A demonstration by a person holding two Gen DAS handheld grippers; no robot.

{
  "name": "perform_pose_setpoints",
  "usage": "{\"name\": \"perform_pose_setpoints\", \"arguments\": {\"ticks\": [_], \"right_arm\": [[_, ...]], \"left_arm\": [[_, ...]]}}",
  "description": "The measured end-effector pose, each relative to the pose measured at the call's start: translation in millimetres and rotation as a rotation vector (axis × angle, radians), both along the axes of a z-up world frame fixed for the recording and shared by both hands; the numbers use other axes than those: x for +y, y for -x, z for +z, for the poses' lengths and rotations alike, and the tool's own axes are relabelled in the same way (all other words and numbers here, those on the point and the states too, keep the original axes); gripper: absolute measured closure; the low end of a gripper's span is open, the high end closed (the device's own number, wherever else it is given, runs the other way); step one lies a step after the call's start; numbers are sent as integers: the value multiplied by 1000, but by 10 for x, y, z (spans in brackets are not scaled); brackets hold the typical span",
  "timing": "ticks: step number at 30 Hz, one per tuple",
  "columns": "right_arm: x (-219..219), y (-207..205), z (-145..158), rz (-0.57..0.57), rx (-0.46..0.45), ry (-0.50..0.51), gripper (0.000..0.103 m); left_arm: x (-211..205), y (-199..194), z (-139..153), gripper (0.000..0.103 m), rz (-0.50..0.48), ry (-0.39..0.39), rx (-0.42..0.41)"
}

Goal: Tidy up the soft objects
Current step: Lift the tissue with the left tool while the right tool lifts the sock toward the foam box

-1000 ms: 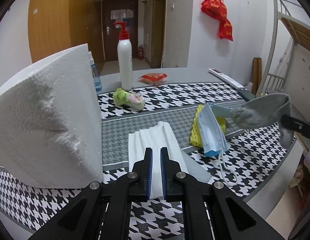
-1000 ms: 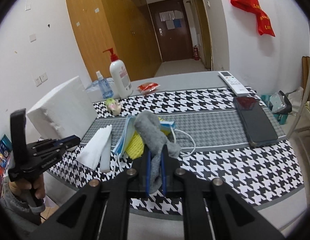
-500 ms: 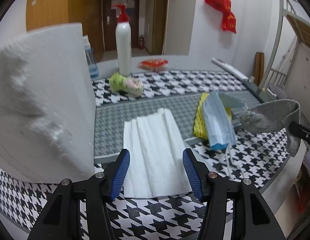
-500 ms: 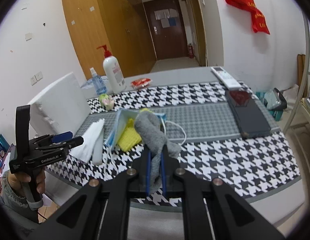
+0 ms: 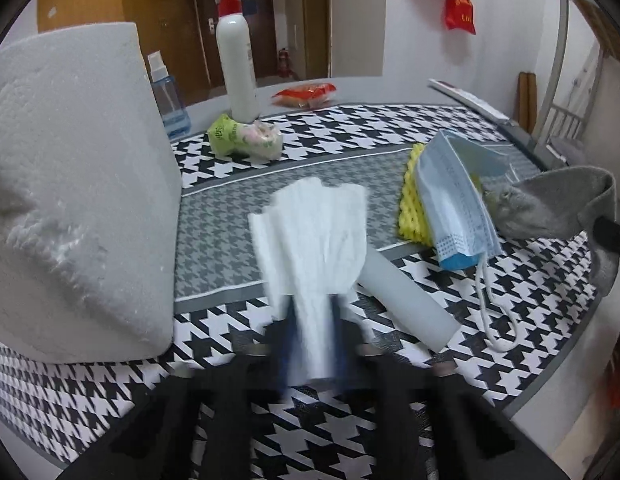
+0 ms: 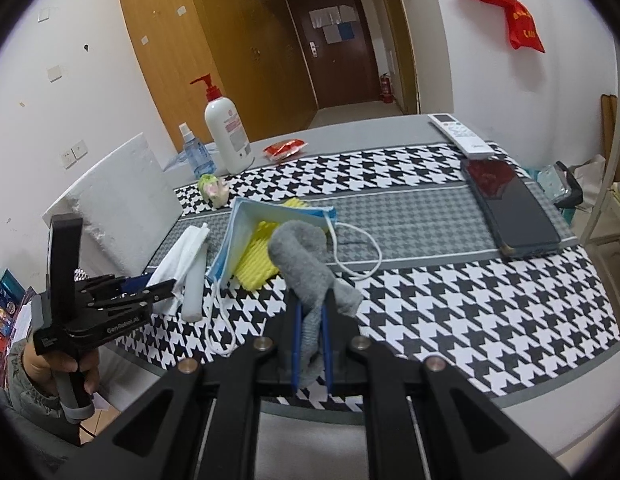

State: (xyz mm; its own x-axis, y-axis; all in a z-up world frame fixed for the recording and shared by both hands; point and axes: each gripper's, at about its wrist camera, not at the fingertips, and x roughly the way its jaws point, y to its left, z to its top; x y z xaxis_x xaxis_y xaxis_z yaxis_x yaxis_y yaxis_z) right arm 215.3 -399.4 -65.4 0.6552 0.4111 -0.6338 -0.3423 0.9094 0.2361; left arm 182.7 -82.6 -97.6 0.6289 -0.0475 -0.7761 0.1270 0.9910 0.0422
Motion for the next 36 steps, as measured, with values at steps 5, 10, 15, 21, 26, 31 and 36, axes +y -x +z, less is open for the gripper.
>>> {"name": "perform_pose_setpoints", "arguments": {"ticks": [5,10,15,21,26,31,36], "right_arm": [[12,18,46,0,-22,-41,92],[17,71,156,-18,-56,-67,92],[12,182,289,-33,-100,-98,92],[72,289,378,-42,-137,-87,92],[121,333,449,-55,-166,-85,92],[201,372,554,-56,-205,-78,92],[295,398,646,-50,-232,-76,92]], "left_arm": [[98,89,119,97,-6,63,-60],[118,226,382,97,-16,65,-149],[88,326,565,97,-46,92,-199],[62,404,728,97,-80,124,-256],[43,464,812,97,-106,129,-286],[82,517,910,97,-121,136,-317],[155,552,1021,97,-122,142,-351]]}}
